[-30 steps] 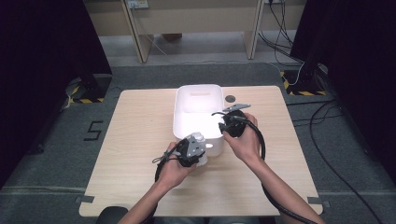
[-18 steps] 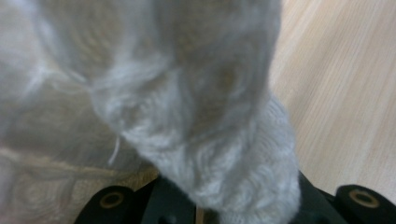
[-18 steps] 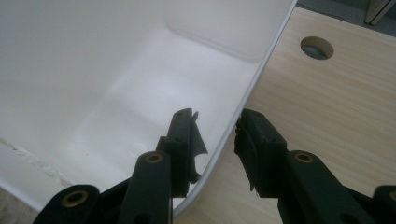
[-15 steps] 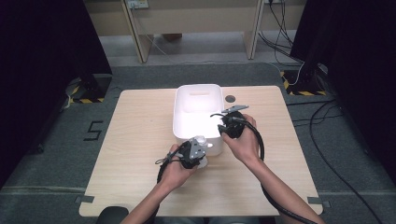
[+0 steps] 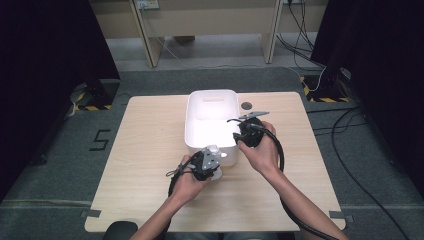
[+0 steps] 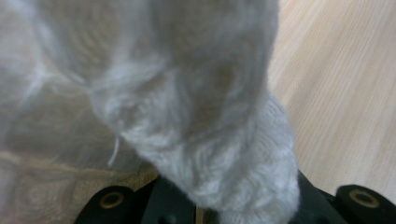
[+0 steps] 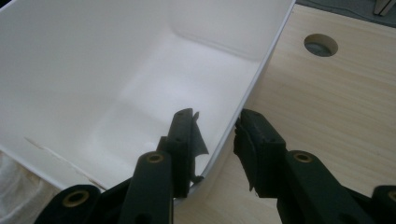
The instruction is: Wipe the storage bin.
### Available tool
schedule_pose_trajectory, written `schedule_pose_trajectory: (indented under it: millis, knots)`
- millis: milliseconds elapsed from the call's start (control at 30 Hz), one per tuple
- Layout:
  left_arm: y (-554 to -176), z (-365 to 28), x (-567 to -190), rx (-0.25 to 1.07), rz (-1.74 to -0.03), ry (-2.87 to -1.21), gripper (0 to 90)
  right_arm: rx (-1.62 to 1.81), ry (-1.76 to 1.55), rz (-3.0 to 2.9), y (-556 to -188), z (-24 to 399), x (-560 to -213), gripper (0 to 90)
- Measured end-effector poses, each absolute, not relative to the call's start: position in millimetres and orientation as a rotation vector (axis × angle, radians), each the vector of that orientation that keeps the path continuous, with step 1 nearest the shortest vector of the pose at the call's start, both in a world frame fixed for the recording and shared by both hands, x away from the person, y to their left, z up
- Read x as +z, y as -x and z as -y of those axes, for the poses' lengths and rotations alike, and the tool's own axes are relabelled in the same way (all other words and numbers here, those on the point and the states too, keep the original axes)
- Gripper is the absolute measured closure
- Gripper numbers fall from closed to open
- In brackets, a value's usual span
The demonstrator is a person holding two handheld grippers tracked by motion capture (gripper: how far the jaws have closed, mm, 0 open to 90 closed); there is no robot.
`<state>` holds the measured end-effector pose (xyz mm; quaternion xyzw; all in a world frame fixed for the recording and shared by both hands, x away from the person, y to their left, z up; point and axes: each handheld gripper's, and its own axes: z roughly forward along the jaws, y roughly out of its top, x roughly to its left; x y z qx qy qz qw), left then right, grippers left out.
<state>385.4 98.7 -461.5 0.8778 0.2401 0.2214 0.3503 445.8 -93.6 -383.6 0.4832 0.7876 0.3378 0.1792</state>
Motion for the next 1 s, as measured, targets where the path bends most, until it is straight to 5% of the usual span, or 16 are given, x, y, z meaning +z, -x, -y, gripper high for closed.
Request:
schedule_pose_trajectory:
  millis: [1000]
  knots:
    - [-382.7, -90.7, -427.3, 0.588, -0.592, -2.22, 81.5, 0.961, -1.371, -2.224, -445.6, 94.0, -383.6, 67.1]
